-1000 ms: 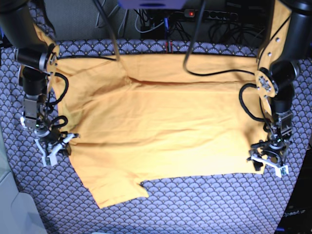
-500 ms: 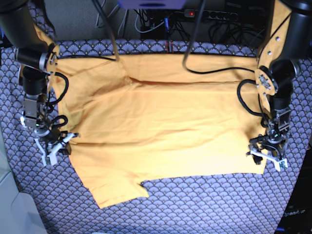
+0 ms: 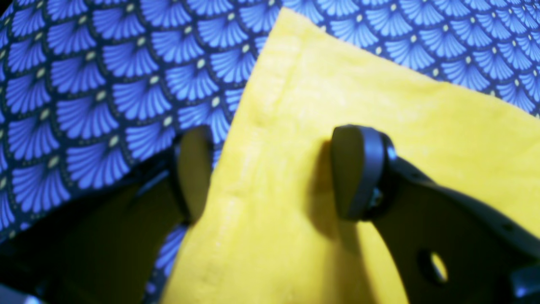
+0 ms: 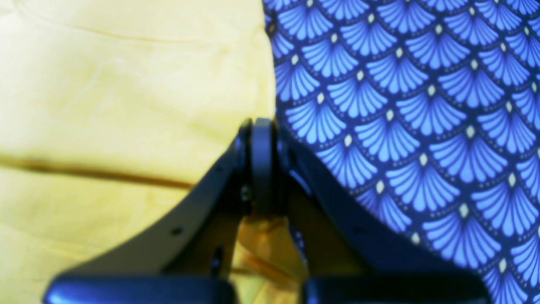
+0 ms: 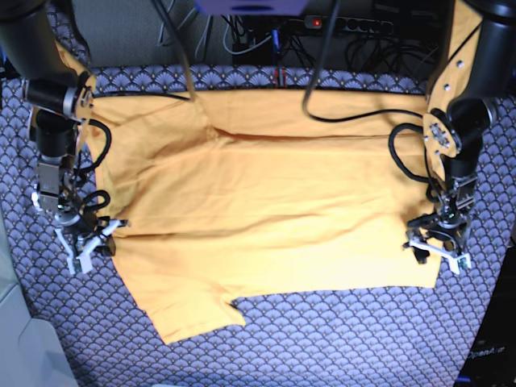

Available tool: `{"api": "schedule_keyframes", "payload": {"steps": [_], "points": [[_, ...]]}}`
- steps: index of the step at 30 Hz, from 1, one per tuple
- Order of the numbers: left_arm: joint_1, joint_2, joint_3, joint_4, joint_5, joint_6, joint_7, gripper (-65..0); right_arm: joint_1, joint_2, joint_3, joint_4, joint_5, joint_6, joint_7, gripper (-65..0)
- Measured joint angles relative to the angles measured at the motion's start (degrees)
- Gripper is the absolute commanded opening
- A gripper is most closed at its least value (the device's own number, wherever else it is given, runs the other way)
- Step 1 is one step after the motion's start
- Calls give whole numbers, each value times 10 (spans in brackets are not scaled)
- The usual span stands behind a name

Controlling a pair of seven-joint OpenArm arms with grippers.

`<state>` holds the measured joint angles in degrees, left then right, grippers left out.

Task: Fold the T-shirt properly
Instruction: 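Lower both grippers and pinch that long edge of the shirt, then lift the edge with both grippers and fold it onto the first fold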

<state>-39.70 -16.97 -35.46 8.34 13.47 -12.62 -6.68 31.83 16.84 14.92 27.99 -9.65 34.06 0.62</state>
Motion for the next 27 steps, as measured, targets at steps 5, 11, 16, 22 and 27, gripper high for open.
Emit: {"api": "schedule_keyframes", "payload": {"steps": [5,11,16,22,27], "points": [[0,0,0,0,-2,0,2,-438,0,0,0,0,0,0,0,-647],[0,0,0,0,-2,0,4,-650,0,0,0,0,0,0,0,-647],[-4,-1,-1,4,-7,0,36,-650,0,0,0,0,0,0,0,-647],[11,8,0,90,-2,-7,130,-650,0,1,1,0,0,18,1,-648],[54,20,0,228,-5,-9,229,-650,-1,5,4,0,0,57,1,-650]]}}
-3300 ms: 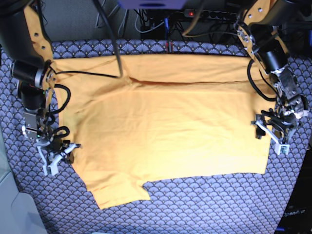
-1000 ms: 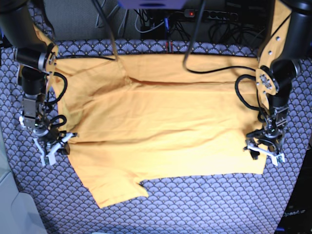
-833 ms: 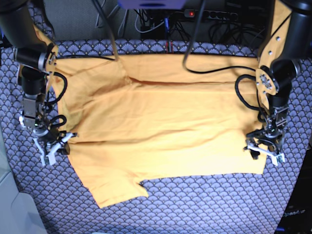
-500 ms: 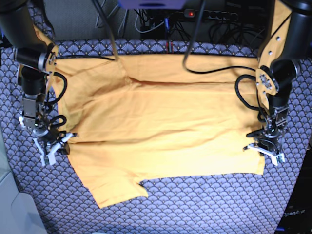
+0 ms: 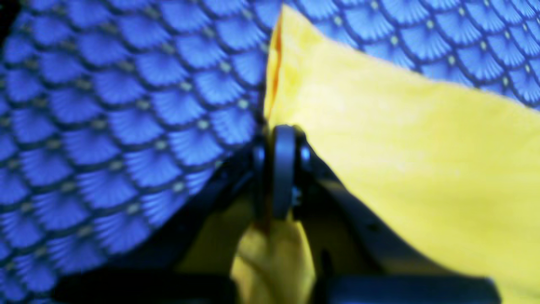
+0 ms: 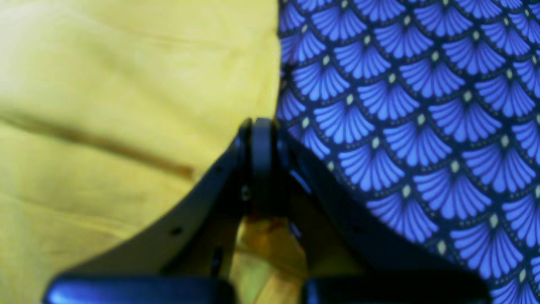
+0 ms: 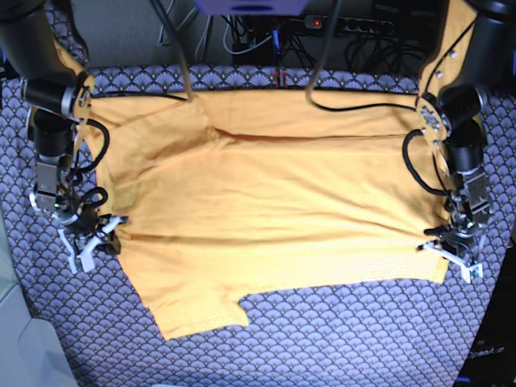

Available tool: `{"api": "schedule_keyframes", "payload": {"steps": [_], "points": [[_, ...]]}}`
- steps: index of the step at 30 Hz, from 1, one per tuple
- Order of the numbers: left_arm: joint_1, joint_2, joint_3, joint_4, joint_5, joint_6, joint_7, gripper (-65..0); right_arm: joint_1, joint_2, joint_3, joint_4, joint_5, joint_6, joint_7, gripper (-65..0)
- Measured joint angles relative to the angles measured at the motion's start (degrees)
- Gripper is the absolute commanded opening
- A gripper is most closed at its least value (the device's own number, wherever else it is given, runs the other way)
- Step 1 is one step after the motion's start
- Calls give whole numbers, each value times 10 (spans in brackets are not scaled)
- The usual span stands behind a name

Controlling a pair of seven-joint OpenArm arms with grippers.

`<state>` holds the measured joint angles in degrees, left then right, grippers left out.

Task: Fold the T-shirt properly
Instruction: 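Lift the edge with both grippers and fold it onto the first fold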

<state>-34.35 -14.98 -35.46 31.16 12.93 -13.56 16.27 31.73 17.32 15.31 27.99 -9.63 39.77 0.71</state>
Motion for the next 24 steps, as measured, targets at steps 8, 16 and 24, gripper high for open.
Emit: {"api": "schedule_keyframes", "payload": {"steps": [8,16,24], "points": [[43,35,7,142,3,-1,67,-650,-96,-1,0,156,0,1,-3,-650],[74,37,34,187,-3,-1,118,-650,-205,-21,3,388,-1,4,-75,-650],[162,73,34,391,-3,-73,214,-650,-271,-44,52,504,0,6,-106,-650]]}}
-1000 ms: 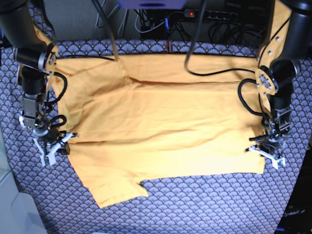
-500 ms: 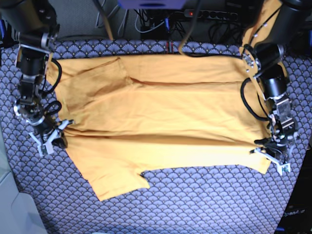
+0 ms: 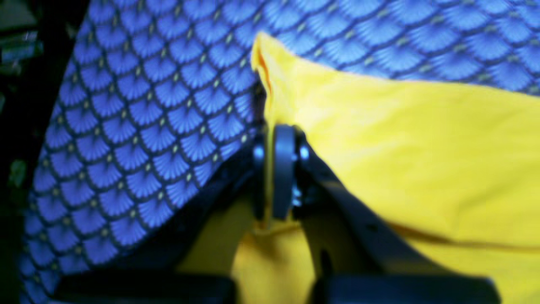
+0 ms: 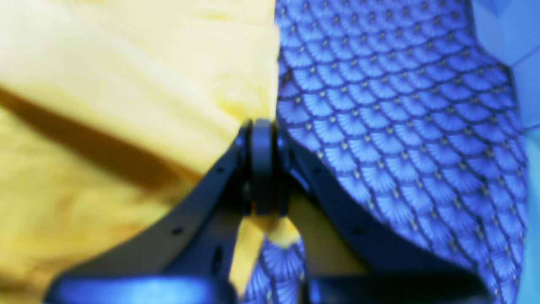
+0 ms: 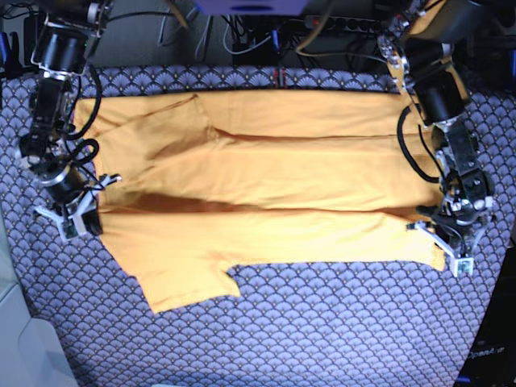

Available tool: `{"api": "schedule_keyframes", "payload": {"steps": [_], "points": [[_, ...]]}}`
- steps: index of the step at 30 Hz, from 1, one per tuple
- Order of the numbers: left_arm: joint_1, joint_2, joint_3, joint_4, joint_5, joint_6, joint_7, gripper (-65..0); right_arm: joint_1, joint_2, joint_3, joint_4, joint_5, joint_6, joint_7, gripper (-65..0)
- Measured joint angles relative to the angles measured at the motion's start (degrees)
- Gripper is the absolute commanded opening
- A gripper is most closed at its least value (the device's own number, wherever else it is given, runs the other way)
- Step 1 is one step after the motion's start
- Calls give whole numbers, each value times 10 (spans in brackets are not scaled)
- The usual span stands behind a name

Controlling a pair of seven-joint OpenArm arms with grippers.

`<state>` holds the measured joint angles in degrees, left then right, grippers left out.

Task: Fold the T-shirt properly
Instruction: 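Lift the edge with both grippers and fold it onto the first fold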

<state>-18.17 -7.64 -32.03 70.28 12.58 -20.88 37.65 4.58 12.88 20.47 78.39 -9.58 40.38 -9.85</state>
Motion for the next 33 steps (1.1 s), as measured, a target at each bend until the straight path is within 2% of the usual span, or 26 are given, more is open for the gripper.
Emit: {"api": "schedule_keyframes", "payload": {"steps": [6,11,14,19,22,25,33], "points": [[57,10,-1,102,5,-28,63,-650,-68,-31,46,94,0,0,0,-650],[117,11,-2,186,0,-52,74,-650,-130,-65,80,160,-2,2,3,-650],[137,16,-27,217,0,-70,91,-650,-145,-87,104,184,-1,2,2,-650],[148,16,-105,244,-5,-145,113,-650,-167,-120,158,212,5,4,9,-650],[167,16,-126,242,-1,-179,110,-650,-170,-144,184,214,4,8,3,-650],[188,18,-133,241,-6,-188,110,-650,-179,-151,204,214,6,7,9,-650],[202,26,-134,240,3,-184,110,-650,-199,-173,237,214,-1,1,6,-650]]}}
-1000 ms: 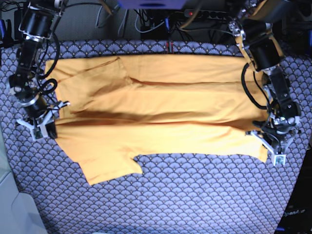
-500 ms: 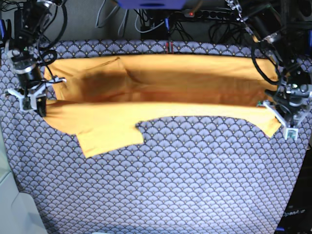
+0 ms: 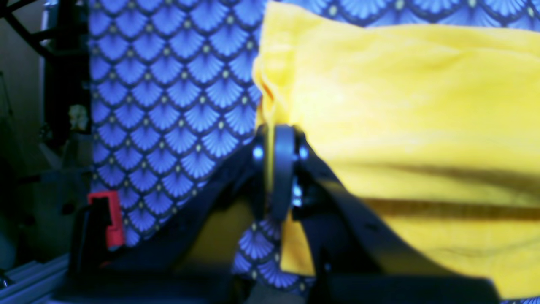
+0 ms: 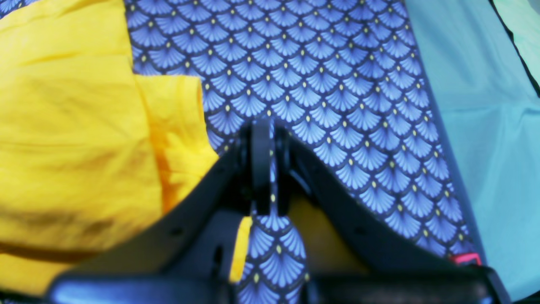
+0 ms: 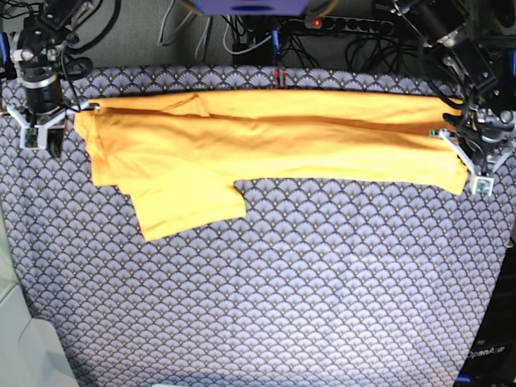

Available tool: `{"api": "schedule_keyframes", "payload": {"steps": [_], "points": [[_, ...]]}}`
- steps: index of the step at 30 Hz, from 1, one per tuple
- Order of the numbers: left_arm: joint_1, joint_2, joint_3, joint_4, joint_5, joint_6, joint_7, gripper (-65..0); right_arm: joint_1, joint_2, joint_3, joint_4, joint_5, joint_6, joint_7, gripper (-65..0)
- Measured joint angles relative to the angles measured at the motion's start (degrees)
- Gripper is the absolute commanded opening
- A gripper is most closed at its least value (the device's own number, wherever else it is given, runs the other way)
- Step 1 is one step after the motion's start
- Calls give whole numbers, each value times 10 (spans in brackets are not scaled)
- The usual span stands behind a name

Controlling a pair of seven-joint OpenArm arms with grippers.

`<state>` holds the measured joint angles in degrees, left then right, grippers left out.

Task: Fold the T-shirt properly
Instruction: 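Lift the edge with both grippers and fold it onto the first fold, then open both grippers and raise them off the folded shirt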

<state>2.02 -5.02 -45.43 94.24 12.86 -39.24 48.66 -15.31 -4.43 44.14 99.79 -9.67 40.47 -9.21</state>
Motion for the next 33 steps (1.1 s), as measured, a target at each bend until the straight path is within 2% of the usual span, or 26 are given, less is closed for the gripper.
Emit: {"api": "schedule_keyframes", "payload": {"steps": [12,14,18,20,22,28,30,33], "points": [[22,13,3,0,2,0,0,-650,-13,0,1,0,0,0,0,-650],[24,12,4,0,2,0,0,-600,-12,0,1,0,0,0,0,-650],[24,14,0,0,2,-9,0,-406,-9,0,1,0,0,0,0,-650],[24,14,-7,0,1,-10,-1,-350,-8,0,1,0,0,0,0,-650],[24,16,-26,2,-2,-10,-4,-323,-8,0,1,0,0,0,0,-650],[22,26,-84,3,4,-11,5,-318,27,16,17,7,-4,1,-16,-650],[21,26,-103,3,5,-10,4,-318,62,18,33,9,-2,0,-49,-650],[23,26,-119,-2,7,-9,4,-318,106,45,29,9,-16,2,-126,-650]]}}
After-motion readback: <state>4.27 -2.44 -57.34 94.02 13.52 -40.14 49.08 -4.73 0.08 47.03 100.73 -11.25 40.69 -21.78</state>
